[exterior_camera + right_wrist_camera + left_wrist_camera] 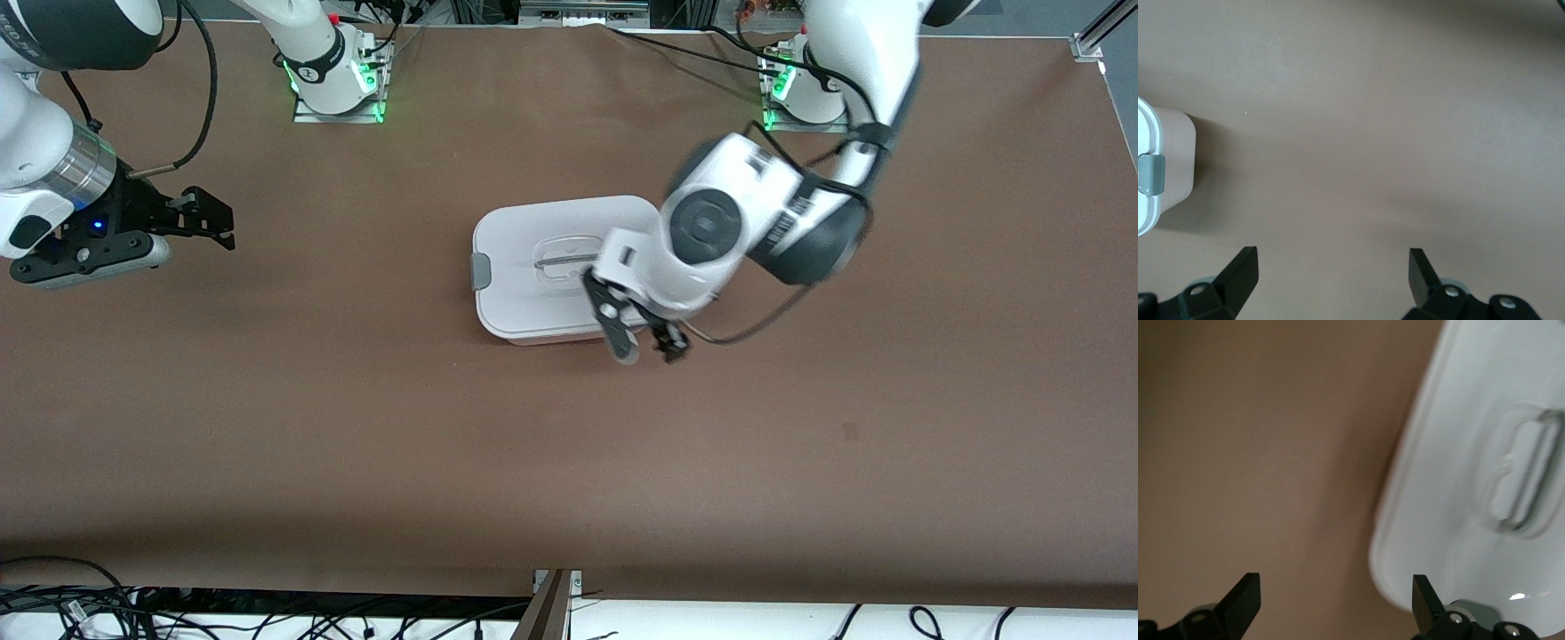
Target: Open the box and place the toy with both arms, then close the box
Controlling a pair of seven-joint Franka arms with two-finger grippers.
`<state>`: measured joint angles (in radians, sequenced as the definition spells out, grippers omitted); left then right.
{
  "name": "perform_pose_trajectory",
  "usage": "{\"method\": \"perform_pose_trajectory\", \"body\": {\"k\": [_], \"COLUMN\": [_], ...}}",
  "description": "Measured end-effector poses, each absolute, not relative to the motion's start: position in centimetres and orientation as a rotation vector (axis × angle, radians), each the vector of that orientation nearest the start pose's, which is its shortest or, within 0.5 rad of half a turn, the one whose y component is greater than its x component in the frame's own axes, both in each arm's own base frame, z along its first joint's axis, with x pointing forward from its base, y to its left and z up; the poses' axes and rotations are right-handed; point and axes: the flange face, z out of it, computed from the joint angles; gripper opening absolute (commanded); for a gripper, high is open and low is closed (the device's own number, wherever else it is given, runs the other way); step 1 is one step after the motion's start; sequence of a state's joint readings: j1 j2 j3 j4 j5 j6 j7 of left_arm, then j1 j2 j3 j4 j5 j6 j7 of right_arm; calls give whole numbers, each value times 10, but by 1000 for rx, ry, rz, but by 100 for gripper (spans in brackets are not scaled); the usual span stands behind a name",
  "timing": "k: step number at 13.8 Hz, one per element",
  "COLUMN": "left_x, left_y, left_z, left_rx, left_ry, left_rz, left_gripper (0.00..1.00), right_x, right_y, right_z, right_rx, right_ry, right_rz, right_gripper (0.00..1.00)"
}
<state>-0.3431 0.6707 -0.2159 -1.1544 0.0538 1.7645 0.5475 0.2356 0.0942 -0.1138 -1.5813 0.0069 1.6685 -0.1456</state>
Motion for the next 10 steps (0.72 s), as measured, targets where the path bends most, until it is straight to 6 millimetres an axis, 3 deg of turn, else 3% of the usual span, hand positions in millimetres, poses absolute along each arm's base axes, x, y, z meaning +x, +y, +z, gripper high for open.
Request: {"method": "perform_pose_trajectory", "body": {"k": [3,6,10], "left_x": [690,717,736], "left_y": [-254,-167,-90], "left_z": [410,414,435], "left_rx": [-2874,-2957,-2980], "left_ry": [1451,1270,1085], "left_rz": [59,34,-24], "left_gripper": [100,100,100], "right_x": [585,585,585], "right_y": [76,76,76], "right_z": [575,577,576], "right_rx": [-3117,-3117,-3118], "right_ry": [-421,-419,-416], "right_rz": [6,2,3], "right_gripper": [100,100,100]}}
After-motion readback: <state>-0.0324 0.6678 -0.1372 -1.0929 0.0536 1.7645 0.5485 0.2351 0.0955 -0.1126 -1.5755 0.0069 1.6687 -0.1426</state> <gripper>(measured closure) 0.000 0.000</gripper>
